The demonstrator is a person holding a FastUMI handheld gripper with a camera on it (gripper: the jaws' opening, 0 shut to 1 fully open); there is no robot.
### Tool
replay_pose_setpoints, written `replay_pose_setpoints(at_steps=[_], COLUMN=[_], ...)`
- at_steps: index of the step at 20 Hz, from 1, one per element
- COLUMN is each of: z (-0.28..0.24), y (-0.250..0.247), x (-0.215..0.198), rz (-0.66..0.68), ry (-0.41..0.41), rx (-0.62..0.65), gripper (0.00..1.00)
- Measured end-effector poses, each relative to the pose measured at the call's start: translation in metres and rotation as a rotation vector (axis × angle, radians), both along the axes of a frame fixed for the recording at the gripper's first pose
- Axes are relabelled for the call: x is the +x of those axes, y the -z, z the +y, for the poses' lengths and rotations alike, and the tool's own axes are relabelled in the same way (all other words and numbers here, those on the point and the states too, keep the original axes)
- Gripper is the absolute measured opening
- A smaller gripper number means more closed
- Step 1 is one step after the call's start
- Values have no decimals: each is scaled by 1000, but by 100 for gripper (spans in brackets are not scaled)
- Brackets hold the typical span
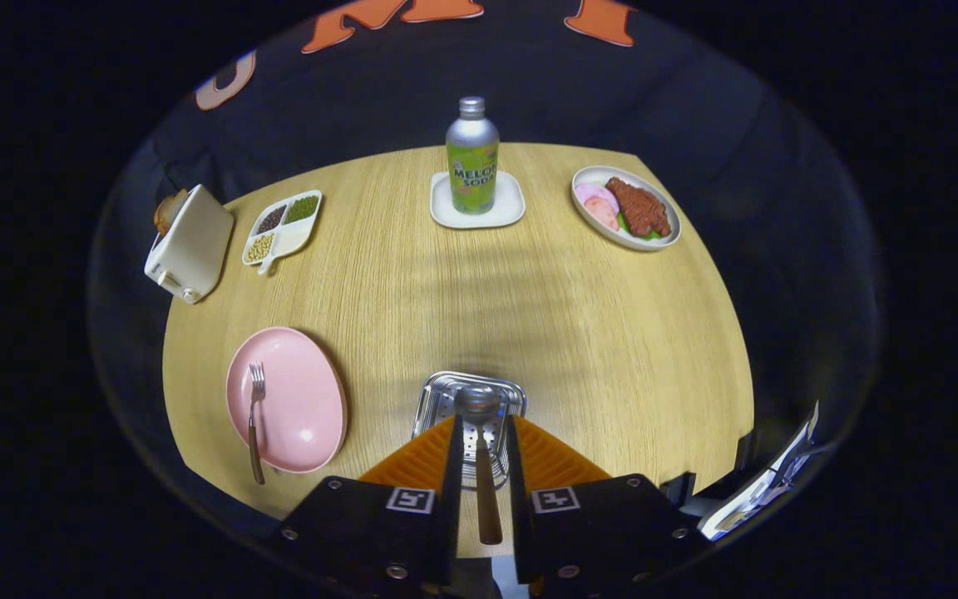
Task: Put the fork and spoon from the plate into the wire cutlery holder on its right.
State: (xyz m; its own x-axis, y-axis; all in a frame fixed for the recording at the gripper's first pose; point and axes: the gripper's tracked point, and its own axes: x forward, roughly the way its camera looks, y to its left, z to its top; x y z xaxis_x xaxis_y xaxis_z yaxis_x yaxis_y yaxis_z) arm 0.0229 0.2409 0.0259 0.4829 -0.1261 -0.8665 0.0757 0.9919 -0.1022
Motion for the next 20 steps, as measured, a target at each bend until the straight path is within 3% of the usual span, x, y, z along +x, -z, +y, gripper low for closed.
replay_pose_setpoints(at_steps=[5,9,12,20], z=[37,73,103,200], y=[-30,-27,-9,33], x=[24,15,3,-16], rz=[-243,-256,-184,3], ry=[-52,-126,-184,-333], rx=[33,79,82,153], gripper=[72,90,97,98])
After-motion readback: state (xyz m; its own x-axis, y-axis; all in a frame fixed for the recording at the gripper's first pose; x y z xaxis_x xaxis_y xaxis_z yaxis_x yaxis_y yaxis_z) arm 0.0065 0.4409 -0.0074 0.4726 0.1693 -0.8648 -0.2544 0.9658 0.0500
